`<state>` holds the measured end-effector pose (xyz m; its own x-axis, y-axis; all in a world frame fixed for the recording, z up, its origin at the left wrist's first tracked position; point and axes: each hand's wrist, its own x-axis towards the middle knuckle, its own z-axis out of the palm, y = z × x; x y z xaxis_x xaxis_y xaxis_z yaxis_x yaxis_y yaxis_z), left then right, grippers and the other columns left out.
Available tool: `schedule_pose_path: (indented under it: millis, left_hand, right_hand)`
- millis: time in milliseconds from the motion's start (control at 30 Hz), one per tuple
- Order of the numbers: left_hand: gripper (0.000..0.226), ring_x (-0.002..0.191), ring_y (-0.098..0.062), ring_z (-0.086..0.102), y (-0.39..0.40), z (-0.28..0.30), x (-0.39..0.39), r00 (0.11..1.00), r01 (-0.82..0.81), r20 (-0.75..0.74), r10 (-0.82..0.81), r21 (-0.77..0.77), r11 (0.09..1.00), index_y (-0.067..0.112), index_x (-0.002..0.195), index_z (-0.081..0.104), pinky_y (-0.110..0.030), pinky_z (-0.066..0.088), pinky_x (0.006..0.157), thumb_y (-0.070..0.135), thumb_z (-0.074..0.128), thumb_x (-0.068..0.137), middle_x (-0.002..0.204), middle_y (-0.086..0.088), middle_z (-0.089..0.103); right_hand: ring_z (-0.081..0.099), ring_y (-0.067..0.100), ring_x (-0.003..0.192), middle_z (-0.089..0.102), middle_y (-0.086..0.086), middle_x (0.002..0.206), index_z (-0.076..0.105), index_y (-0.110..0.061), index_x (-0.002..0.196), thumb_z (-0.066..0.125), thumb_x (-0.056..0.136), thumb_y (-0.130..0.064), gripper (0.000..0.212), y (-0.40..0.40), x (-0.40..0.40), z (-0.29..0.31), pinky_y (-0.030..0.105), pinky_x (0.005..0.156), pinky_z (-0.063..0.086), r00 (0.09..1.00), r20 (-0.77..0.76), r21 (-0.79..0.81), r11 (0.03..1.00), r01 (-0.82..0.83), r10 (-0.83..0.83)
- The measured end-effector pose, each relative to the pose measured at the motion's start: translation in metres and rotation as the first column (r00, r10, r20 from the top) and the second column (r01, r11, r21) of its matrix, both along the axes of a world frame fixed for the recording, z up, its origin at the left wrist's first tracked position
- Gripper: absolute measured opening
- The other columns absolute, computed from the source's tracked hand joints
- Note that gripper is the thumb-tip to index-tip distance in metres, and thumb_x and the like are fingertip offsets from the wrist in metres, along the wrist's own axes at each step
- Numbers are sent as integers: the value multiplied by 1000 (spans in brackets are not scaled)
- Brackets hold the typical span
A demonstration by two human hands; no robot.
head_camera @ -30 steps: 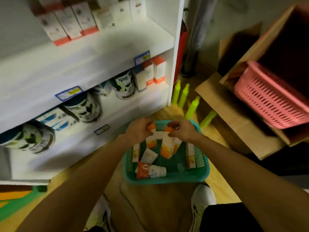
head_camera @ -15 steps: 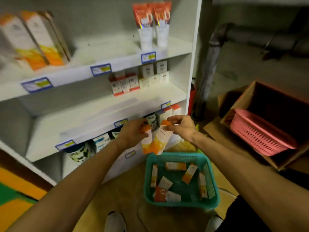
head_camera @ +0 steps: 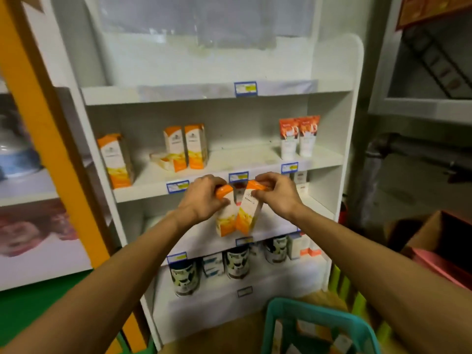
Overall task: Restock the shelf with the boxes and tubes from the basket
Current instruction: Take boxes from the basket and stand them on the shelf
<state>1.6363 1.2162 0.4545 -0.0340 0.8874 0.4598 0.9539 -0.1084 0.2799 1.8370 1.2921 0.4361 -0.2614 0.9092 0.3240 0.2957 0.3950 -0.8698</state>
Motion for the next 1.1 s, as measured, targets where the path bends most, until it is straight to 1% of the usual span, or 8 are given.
schedule_pose_path:
  millis: [167,333,433,533,600,800,967,1100]
  left_hand:
    - [48,99,-24,68,-9,44,-47,990,-116,97,106,97,989,19,120,70,-40,55,86,32,82,75,114,-3,72]
    - [46,101,-21,68,-3,89,-86,976,-196,129,174,185,963,22,120,71,-35,54,89,34,81,77,115,0,73]
    - [47,102,-22,68,9,107,-103,969,-224,147,197,202,953,23,119,71,-40,56,89,34,82,75,114,0,73]
    - [44,99,-20,67,27,111,-117,971,-222,133,198,197,955,23,118,70,-43,58,87,34,81,77,112,0,72]
    - [42,98,-19,66,39,111,-123,970,-222,142,196,197,955,24,118,69,-43,58,86,34,80,78,111,0,71]
    - [46,105,-20,64,74,99,-138,986,-169,28,167,163,972,21,129,63,-41,55,91,35,74,87,118,-1,67]
    - [44,109,-19,61,99,92,-149,983,-138,-98,154,150,979,21,135,57,-38,54,93,38,62,95,124,0,61]
    - [49,126,-18,47,109,86,-153,952,-176,-213,218,201,964,21,143,48,-33,41,104,42,52,99,136,0,56]
  right_hand:
    - [65,16,102,70,-1,110,70,-17,114,77,81,-14,34,4,-36,39,31,86,57,1000,0,112,993,-22,22]
    - [63,14,105,66,-4,111,64,-21,122,77,83,-15,42,13,-76,70,31,89,57,996,-92,166,986,0,16]
    - [62,16,109,66,0,119,63,-19,126,77,83,-16,46,24,-100,90,31,92,55,997,-80,187,982,-2,18]
    - [63,16,107,68,1,118,65,-18,122,76,85,-14,38,37,-124,104,26,88,53,999,-35,211,978,-3,11]
    - [64,17,107,68,2,118,66,-18,120,74,87,-11,35,47,-140,107,29,89,56,1000,-21,200,980,2,2]
    - [65,22,107,66,4,121,60,-20,125,71,90,-16,37,80,-178,102,41,92,57,999,5,192,981,41,-42]
    - [63,25,113,64,5,125,57,-20,129,72,88,-19,43,109,-202,101,45,95,56,998,23,194,979,55,-61]
    - [60,27,118,61,6,129,54,-21,134,71,89,-20,48,121,-211,101,46,99,53,998,5,185,980,67,-70]
